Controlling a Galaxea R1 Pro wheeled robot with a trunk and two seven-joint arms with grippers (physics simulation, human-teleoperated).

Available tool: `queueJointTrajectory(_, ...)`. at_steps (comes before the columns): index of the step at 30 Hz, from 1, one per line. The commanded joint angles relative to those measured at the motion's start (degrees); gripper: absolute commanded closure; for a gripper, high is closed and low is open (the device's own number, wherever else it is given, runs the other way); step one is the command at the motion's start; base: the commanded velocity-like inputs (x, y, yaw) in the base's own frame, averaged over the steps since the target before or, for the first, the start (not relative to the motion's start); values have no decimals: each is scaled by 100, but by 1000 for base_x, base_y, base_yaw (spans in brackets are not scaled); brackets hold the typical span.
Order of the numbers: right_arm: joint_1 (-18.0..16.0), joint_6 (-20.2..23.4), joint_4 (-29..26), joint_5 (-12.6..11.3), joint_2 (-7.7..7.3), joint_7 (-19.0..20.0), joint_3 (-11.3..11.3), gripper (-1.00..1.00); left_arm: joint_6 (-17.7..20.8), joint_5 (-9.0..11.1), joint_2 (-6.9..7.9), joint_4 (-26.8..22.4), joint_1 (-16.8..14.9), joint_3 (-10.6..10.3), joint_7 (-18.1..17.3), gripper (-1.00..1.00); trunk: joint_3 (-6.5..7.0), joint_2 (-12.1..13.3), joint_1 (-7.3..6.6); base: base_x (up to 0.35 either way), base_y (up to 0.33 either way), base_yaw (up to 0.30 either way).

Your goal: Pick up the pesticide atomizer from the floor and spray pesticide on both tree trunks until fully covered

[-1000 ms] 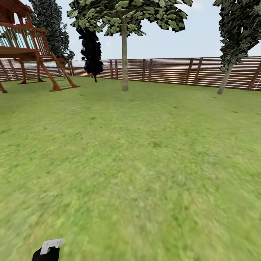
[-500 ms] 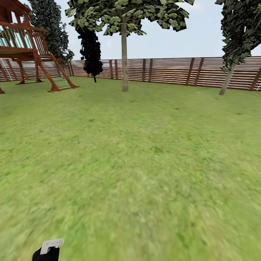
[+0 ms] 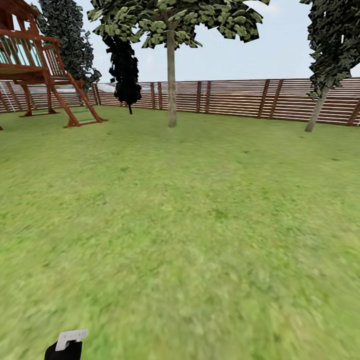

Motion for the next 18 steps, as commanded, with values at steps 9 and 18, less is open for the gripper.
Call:
queueJointTrajectory(9,0,0,0,1,0,0,0,-100,0,0,0,-1,0,3,0,100,0,0,0,338,0,0)
queueJointTrajectory(18,0,0,0,0,0,0,0,-100,0,0,-3,6,0,0,0,100,0,0,0,338,0,0)
